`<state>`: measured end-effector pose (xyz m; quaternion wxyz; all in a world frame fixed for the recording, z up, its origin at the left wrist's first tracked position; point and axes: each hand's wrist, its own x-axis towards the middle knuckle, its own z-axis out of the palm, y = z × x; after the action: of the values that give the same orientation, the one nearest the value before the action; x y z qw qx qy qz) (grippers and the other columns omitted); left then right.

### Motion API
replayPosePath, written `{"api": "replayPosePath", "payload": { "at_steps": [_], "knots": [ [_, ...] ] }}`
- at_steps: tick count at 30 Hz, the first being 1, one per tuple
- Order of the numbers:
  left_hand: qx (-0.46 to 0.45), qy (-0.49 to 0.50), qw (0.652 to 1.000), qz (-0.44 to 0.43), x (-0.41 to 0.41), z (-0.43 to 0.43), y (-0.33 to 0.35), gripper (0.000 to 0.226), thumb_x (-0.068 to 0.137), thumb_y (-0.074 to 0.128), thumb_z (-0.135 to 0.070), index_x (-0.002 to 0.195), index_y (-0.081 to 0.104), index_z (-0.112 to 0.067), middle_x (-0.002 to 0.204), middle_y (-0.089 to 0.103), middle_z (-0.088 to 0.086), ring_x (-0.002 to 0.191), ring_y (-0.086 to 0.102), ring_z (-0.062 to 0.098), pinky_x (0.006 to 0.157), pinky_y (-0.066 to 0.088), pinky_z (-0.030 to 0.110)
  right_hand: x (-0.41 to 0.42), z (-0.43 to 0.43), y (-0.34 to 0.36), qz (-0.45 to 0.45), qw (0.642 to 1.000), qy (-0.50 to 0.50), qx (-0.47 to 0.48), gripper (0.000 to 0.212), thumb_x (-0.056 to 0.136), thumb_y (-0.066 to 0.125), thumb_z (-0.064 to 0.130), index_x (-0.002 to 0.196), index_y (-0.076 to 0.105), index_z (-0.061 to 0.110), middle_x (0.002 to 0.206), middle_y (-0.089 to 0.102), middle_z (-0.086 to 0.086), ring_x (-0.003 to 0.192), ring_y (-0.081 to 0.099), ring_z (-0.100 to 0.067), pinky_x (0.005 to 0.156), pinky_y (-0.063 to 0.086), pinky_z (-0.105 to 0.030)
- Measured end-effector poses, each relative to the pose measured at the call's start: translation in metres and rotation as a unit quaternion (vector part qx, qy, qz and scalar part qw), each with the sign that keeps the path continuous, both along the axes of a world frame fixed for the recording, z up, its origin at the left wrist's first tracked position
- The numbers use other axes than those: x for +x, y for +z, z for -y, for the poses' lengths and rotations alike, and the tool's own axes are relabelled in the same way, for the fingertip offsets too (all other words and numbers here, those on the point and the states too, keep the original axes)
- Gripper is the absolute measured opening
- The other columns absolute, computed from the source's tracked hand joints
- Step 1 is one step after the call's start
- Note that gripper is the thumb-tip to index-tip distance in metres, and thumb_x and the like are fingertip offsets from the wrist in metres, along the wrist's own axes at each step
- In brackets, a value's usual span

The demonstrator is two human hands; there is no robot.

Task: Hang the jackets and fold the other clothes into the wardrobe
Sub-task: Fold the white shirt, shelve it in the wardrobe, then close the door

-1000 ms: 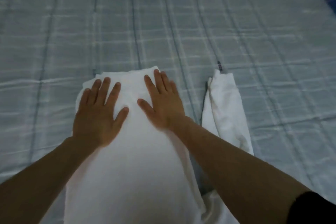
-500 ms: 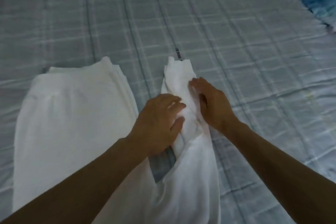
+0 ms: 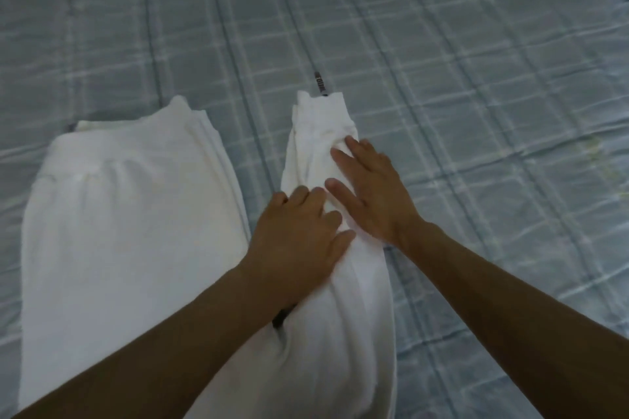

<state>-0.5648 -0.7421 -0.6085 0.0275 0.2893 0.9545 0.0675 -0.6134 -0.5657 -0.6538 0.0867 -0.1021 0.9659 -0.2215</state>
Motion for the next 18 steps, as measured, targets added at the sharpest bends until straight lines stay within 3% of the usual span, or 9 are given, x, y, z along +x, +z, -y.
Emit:
{"api": "replayPosePath", "payload": {
  "at_steps": [2,4,7,8,10,12,15,18],
  "knots": [
    [-0.049,0.126,0.99,0.028,-0.006,0.003,0.009,0.042,0.101,0.04,-0.046,0.088,0.071,-0.021,0.084,0.054,0.0,0.078,0.049,0.019,0.076,0.036,0.036,-0.002,0.0,0.0,-0.007,1.0,-0.012,-0.02,0.053,0.103,0.039,0.041,0.152,0.035,0.021,0.164,0.019,-0.005,0.152,0.014,-0.026,0.123,0.01,-0.044],
    [-0.082,0.171,0.981,0.031,-0.012,0.008,0.014,0.032,0.099,0.05,-0.044,0.089,0.07,-0.021,0.078,0.048,-0.002,0.072,0.043,0.016,0.075,0.035,0.033,-0.001,-0.003,-0.001,-0.012,1.0,-0.005,-0.017,0.053,0.102,0.046,0.035,0.152,0.035,0.02,0.164,0.017,-0.008,0.151,0.015,-0.026,0.123,0.011,-0.042],
    [0.003,0.057,0.997,-0.046,-0.014,-0.005,0.019,0.017,0.084,0.073,-0.03,0.092,0.071,-0.015,0.089,0.064,0.005,0.079,0.058,0.022,0.076,0.048,0.037,-0.003,-0.003,-0.001,-0.017,0.999,-0.02,-0.024,0.057,0.098,0.053,0.034,0.151,0.037,0.019,0.163,0.018,-0.014,0.15,0.019,-0.029,0.12,0.022,-0.045],
    [0.027,0.005,0.998,-0.06,-0.013,-0.012,0.016,0.019,0.085,0.072,-0.027,0.098,0.071,-0.014,0.097,0.067,0.006,0.086,0.06,0.023,0.08,0.049,0.038,-0.004,-0.001,-0.001,-0.012,0.999,-0.03,-0.029,0.058,0.097,0.055,0.032,0.151,0.036,0.02,0.162,0.018,-0.014,0.149,0.019,-0.031,0.12,0.023,-0.047],
    [0.038,-0.075,0.996,-0.006,-0.01,-0.019,0.011,0.025,0.095,0.056,-0.031,0.11,0.068,-0.015,0.115,0.064,0.006,0.102,0.058,0.022,0.095,0.044,0.038,-0.006,0.002,-0.001,0.005,0.999,-0.037,-0.021,0.061,0.098,0.052,0.033,0.154,0.029,0.023,0.163,0.014,-0.016,0.151,0.009,-0.033,0.121,0.017,-0.048],
    [-0.013,-0.089,0.993,0.078,-0.011,-0.011,0.007,0.037,0.101,0.038,-0.042,0.115,0.064,-0.02,0.119,0.06,0.002,0.105,0.054,0.02,0.101,0.038,0.037,-0.006,0.002,-0.001,0.007,1.0,-0.029,0.003,0.062,0.1,0.047,0.042,0.156,0.024,0.025,0.164,0.011,-0.016,0.152,0.003,-0.033,0.122,0.012,-0.047],
    [-0.108,-0.029,0.991,0.08,-0.015,0.018,0.006,0.047,0.1,0.02,-0.051,0.095,0.061,-0.028,0.096,0.061,-0.002,0.084,0.049,0.018,0.085,0.034,0.038,-0.009,-0.003,0.001,0.012,1.0,-0.023,0.009,0.066,0.099,0.049,0.046,0.156,0.023,0.025,0.164,0.015,-0.014,0.152,0.006,-0.031,0.122,0.014,-0.044],
    [-0.161,0.107,0.979,0.064,-0.026,0.037,0.013,0.041,0.102,0.023,-0.047,0.073,0.043,-0.026,0.075,0.053,-0.004,0.07,0.04,0.016,0.074,0.025,0.034,-0.011,-0.001,0.002,0.0,0.999,-0.042,0.008,0.069,0.096,0.055,0.046,0.154,0.027,0.024,0.16,0.026,-0.01,0.149,0.018,-0.03,0.12,0.021,-0.045]
  ]
}}
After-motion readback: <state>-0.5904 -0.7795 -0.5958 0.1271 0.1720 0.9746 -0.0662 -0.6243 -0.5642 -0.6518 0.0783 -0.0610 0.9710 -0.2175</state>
